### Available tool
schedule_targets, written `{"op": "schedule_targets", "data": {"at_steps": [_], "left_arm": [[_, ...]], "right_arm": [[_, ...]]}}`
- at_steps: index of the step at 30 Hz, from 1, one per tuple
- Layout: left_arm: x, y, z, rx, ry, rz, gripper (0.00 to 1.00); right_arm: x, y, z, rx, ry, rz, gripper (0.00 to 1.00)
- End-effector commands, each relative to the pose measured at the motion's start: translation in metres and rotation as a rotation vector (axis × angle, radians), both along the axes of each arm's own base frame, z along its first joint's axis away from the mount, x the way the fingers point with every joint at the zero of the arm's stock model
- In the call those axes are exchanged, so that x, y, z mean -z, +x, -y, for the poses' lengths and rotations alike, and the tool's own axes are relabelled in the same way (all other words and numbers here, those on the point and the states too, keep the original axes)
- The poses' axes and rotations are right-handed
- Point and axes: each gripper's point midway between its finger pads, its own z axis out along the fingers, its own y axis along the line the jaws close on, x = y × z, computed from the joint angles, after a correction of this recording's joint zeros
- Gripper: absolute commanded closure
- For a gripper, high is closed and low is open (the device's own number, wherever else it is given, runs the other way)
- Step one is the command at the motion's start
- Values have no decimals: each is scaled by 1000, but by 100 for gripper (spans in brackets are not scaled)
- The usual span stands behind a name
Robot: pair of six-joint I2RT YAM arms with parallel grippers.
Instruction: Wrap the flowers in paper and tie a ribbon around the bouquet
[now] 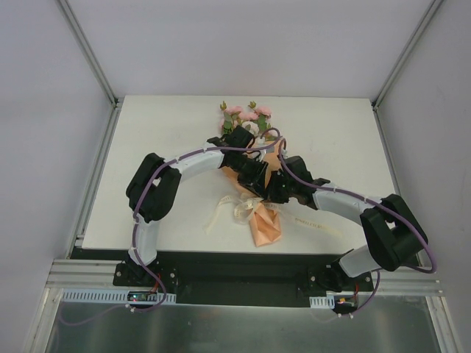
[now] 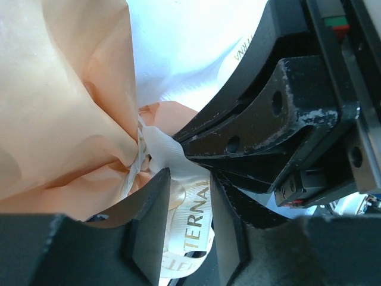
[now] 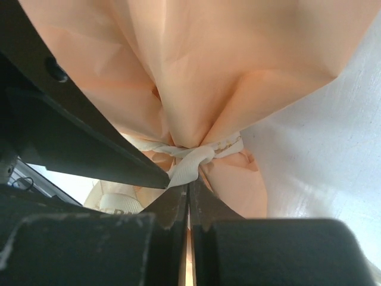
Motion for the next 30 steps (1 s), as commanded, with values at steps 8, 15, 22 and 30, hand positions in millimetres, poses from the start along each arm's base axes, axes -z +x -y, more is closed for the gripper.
{"op": "schedule_targets", "data": {"at_steps": [8,15,22,30], "left_arm": [[10,9,-18,-64,137,148,56],[2,14,-24,-92,146,198,66],[-9,11,-23,-95,113,185,76],[-11,7,-23,-82,100,173,93]], "right_arm": [[-19,13,-17,32,108,41,99],[-16,9,-18,17,109,29,100],[-11,0,-12,-8,81,37,99],[-18,0,-16,-30,100,43,99]]}}
